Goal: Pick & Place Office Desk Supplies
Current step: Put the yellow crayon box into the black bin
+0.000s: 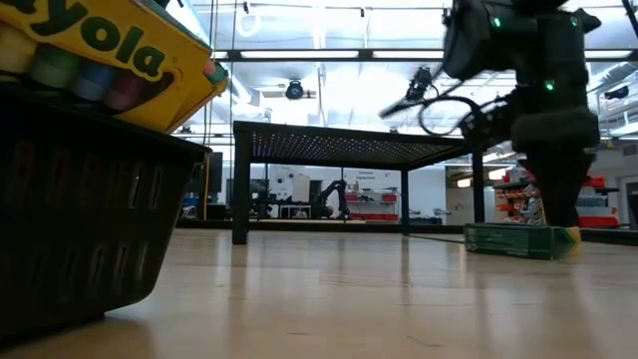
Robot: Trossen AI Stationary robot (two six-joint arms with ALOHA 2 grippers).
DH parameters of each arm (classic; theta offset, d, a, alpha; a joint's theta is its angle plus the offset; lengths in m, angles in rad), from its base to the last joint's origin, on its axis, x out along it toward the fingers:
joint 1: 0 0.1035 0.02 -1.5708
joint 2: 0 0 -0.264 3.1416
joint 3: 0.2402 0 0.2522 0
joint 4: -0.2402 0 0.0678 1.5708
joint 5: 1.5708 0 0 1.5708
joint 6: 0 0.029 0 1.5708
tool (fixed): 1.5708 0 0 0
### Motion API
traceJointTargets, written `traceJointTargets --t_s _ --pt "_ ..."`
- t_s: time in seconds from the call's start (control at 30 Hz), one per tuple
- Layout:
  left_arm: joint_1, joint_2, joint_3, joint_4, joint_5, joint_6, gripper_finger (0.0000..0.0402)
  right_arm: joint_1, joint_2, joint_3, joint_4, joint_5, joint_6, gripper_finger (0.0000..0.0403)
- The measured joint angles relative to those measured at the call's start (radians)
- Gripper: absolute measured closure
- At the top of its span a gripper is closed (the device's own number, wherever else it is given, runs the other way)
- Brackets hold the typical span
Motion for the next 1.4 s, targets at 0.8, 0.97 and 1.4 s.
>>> traceJointTargets --t_s 0.8,0.97,1.4 --pt "0.0 0.0 0.0 -0.007 0.023 0.002 0.024 0.05 0.003 0.085 0.126 0.006 0.013 0.039" --pt "0.0 0.0 0.0 -0.007 0.023 0.01 0.024 0.051 0.001 0.086 0.115 -0.033 -0.029 0.0346" --pt "0.0 0.0 0.0 -0.008 0.025 0.033 0.024 -0.055 -0.001 0.072 -0.111 -0.074 -0.015 0.0163"
